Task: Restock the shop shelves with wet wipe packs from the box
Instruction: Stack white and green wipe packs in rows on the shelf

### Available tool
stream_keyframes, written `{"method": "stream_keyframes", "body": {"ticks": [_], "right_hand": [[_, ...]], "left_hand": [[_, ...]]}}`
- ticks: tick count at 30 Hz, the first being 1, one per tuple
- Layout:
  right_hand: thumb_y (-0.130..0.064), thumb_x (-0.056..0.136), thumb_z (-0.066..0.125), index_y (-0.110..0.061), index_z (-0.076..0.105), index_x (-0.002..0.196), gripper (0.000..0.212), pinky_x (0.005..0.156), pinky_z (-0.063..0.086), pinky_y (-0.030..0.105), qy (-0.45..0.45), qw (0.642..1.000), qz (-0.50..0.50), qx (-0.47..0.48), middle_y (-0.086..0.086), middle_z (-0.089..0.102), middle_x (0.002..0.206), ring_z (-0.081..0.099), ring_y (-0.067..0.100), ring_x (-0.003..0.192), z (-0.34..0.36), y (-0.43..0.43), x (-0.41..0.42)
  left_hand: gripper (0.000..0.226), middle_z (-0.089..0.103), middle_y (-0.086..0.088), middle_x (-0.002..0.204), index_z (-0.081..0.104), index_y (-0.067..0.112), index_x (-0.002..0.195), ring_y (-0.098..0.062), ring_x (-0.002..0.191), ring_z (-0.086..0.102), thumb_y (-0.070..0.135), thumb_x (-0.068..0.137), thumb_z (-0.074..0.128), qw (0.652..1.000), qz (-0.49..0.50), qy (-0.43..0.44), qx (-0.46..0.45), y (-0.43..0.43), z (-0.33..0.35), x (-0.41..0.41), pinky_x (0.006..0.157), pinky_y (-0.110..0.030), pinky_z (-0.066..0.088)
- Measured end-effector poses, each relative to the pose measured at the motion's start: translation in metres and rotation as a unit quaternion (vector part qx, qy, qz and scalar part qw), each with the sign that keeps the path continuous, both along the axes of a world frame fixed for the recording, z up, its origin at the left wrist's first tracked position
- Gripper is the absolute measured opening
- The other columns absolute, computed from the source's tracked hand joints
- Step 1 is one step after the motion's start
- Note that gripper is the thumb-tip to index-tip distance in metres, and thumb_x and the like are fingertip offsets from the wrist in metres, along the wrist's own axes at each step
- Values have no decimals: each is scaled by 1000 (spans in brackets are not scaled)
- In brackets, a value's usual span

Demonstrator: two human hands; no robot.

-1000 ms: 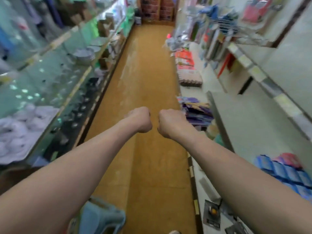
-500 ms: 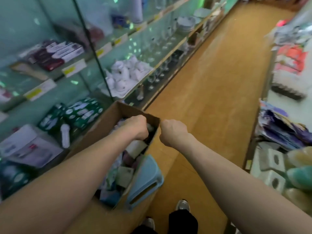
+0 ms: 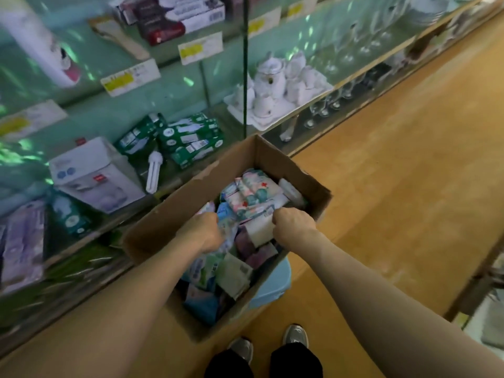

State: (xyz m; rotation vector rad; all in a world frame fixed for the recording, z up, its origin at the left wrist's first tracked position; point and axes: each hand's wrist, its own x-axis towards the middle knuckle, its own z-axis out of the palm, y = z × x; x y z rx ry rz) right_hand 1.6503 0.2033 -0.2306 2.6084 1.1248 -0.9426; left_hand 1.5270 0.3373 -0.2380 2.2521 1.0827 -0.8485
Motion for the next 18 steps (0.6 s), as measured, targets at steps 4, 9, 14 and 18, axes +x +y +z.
{"method": "stream_keyframes", "body": {"ticks": [4, 9, 14, 18], "right_hand": [[-13, 97, 44, -10, 48, 126, 29, 88, 49, 37, 29, 999, -16, -1, 12, 55, 122, 56, 29, 109, -44, 7, 18], [-24, 94, 54, -6, 27, 143, 59, 102, 41, 41, 85, 991, -99, -36, 21, 34, 142, 42, 37, 126, -94, 22, 37], [-33, 95, 52, -1, 26, 143, 64, 101, 43, 39, 92, 986, -109, -87, 20, 35, 142, 42, 34, 126, -133, 42, 43], [-28, 93, 55, -2, 14, 146, 72, 95, 47, 41, 90, 978, -161, -93, 20, 39, 140, 45, 36, 124, -154, 49, 41]], "left_hand": [[51, 45, -7, 142, 41, 17, 140, -27, 122, 50, 24, 92, 56, 999, 47, -18, -13, 2, -35, -8, 93, -35, 47], [56, 47, -7, 140, 35, 21, 145, -26, 119, 52, 23, 93, 55, 990, 118, -55, -57, -7, -73, -4, 87, -31, 44], [59, 56, -10, 126, 39, 21, 143, -26, 111, 57, 21, 88, 63, 971, 196, -90, -100, -19, -101, 0, 94, -37, 49], [59, 57, -10, 119, 39, 20, 142, -27, 105, 58, 20, 87, 62, 968, 199, -106, -112, -23, -114, 3, 84, -32, 50]]}}
